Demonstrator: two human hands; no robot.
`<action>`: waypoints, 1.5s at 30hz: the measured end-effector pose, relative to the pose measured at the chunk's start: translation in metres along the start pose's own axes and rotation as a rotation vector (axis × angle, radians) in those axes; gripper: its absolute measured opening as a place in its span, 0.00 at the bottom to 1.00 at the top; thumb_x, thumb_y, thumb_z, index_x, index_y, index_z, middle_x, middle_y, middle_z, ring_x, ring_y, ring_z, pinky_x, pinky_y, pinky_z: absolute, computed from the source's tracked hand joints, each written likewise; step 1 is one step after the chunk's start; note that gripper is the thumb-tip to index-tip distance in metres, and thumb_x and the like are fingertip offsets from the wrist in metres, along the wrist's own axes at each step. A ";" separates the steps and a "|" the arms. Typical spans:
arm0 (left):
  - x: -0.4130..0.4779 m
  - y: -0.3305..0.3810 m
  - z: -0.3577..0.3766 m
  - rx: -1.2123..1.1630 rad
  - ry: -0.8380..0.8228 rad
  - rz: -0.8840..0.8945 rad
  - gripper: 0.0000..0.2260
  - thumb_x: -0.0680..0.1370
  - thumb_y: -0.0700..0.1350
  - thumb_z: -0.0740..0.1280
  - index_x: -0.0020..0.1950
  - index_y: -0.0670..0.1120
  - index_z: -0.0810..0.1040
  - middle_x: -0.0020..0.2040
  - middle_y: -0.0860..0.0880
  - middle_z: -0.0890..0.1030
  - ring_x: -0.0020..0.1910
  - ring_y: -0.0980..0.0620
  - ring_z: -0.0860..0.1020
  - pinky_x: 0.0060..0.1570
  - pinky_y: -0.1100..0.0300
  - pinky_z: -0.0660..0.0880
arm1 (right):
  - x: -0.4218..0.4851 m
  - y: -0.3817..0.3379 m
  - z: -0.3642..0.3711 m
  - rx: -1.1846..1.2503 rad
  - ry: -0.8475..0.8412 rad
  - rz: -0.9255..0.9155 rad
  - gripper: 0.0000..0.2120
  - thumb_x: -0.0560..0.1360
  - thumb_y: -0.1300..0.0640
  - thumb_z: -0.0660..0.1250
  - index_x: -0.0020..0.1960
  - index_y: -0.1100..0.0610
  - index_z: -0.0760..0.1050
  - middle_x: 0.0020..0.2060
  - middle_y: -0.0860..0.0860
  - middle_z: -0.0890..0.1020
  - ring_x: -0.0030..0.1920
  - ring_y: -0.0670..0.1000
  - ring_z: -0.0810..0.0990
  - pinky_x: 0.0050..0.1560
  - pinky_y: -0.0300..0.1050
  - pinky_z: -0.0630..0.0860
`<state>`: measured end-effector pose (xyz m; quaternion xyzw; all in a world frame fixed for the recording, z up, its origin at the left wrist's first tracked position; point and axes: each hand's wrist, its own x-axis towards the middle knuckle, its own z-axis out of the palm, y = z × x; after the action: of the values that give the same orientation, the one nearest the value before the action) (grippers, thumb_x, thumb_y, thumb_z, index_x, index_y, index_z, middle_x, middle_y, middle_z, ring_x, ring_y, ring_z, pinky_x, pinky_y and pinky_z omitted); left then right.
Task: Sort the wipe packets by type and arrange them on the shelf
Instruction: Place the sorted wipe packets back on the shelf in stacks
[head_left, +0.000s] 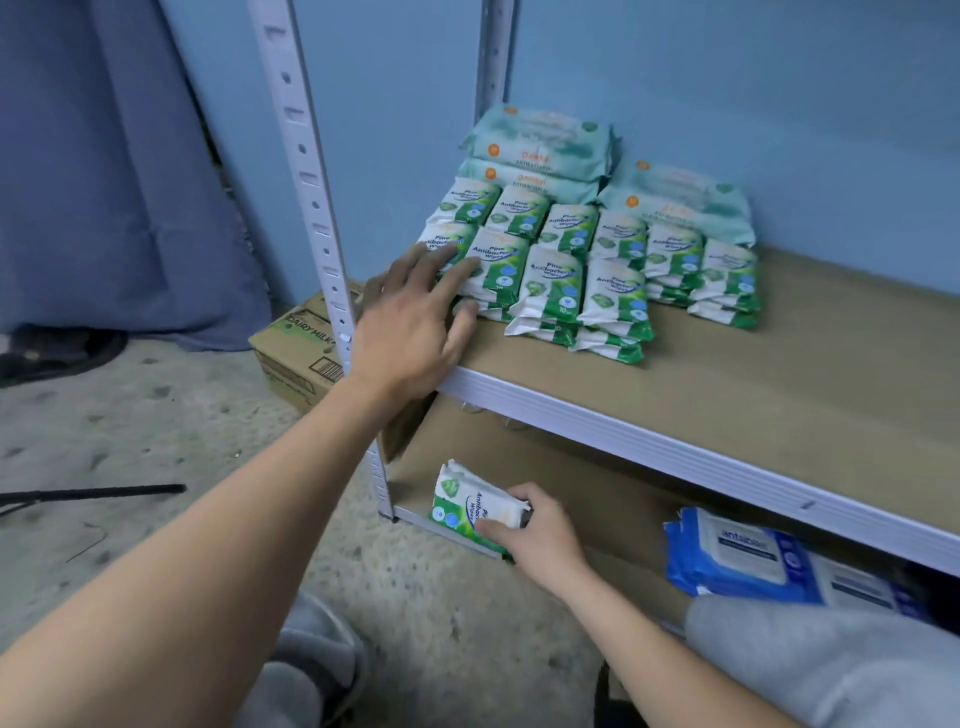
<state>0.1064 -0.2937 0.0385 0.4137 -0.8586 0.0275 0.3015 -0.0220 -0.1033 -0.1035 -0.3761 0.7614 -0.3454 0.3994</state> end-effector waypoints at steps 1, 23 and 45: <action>-0.003 0.000 0.000 0.006 -0.019 -0.007 0.21 0.82 0.58 0.54 0.74 0.56 0.69 0.75 0.53 0.69 0.76 0.46 0.63 0.67 0.44 0.66 | -0.012 -0.007 -0.009 -0.012 -0.006 -0.036 0.16 0.66 0.49 0.80 0.48 0.49 0.77 0.42 0.45 0.84 0.39 0.42 0.80 0.40 0.40 0.75; -0.011 0.090 0.000 0.062 -0.040 0.185 0.24 0.82 0.62 0.52 0.73 0.53 0.73 0.72 0.49 0.74 0.74 0.42 0.68 0.75 0.42 0.57 | -0.072 -0.130 -0.265 0.271 0.128 -0.032 0.13 0.75 0.56 0.73 0.58 0.57 0.80 0.49 0.56 0.86 0.46 0.51 0.82 0.37 0.43 0.73; -0.008 0.089 0.006 0.058 0.033 0.202 0.22 0.81 0.58 0.57 0.71 0.53 0.75 0.69 0.49 0.77 0.72 0.42 0.70 0.74 0.42 0.59 | -0.088 -0.073 -0.225 -0.405 0.365 -0.481 0.28 0.71 0.50 0.78 0.69 0.42 0.76 0.71 0.40 0.69 0.68 0.39 0.70 0.72 0.35 0.65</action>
<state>0.0424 -0.2314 0.0473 0.3331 -0.8897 0.0895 0.2991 -0.1605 -0.0124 0.0870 -0.5482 0.7629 -0.3330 0.0816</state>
